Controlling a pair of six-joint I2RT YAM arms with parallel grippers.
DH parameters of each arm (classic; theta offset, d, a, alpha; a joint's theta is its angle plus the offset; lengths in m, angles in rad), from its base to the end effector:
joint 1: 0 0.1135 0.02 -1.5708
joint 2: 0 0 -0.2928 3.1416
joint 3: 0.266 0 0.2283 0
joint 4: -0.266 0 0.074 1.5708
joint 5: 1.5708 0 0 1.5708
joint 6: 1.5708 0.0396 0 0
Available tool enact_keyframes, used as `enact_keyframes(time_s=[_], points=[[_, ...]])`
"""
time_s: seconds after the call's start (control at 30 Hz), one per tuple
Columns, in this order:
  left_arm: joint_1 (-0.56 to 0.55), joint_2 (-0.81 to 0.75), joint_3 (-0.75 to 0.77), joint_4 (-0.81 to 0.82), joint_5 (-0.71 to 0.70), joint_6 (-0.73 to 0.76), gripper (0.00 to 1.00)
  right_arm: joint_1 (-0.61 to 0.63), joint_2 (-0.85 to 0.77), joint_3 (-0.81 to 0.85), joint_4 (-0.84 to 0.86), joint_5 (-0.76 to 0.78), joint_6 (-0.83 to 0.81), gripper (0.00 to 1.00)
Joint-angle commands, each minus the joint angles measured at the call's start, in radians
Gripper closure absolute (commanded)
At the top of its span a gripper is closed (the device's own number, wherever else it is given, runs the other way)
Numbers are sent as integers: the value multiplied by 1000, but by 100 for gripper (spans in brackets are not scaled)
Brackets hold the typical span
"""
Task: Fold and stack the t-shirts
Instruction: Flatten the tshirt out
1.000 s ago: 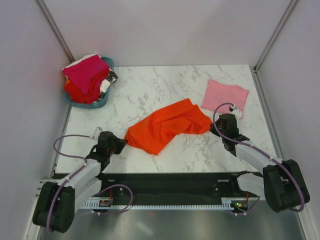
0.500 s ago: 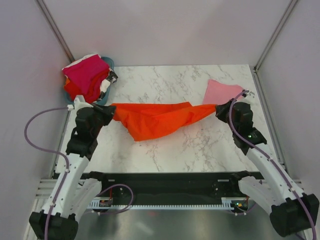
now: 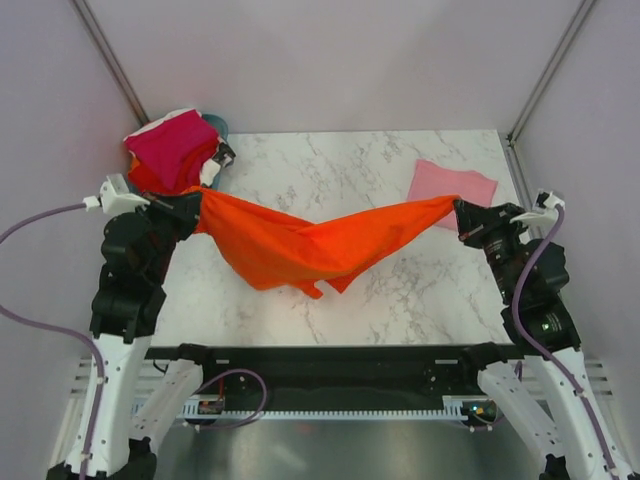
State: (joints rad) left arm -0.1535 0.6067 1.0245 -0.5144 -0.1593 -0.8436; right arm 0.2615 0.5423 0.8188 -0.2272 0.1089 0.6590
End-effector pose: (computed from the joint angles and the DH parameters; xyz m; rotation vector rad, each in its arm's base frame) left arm 0.0691 -0.0043 0.4138 -0.6907 1.5576 -0.6185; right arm 0.0764 0.0160 0.3881 0.3943 1.5067 0.6496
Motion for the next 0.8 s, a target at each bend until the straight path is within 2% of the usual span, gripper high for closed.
enact_keyframes(time_s=[0.0,0.13,0.17,0.2,0.23,0.27,0.3,0.33,0.4,0.5,0.53,0.77], points=[[3,227,66,83,-14,51,98,-4,25,34,-15,17,-1,100],[5,584,191,215,38,52,98,-4,137,40,-8,31,16,100],[6,655,227,214,55,52,93,-4,156,43,-8,23,19,100],[9,774,262,200,119,54,70,-4,175,43,-8,18,27,100],[11,810,313,171,138,26,49,-4,201,40,-8,15,33,100],[12,830,315,165,191,25,36,-4,209,27,-4,15,42,100],[9,817,295,187,207,21,12,-4,220,16,0,15,50,100],[6,799,225,210,211,3,4,-5,223,-7,8,15,59,100],[8,716,145,278,205,0,1,-7,228,-32,28,14,65,100],[8,624,33,264,234,55,4,-5,248,-72,49,9,70,100],[9,551,-34,261,251,63,4,-7,254,-92,55,6,70,100],[-3,251,-406,286,482,-1,12,-8,289,-197,101,24,70,100]])
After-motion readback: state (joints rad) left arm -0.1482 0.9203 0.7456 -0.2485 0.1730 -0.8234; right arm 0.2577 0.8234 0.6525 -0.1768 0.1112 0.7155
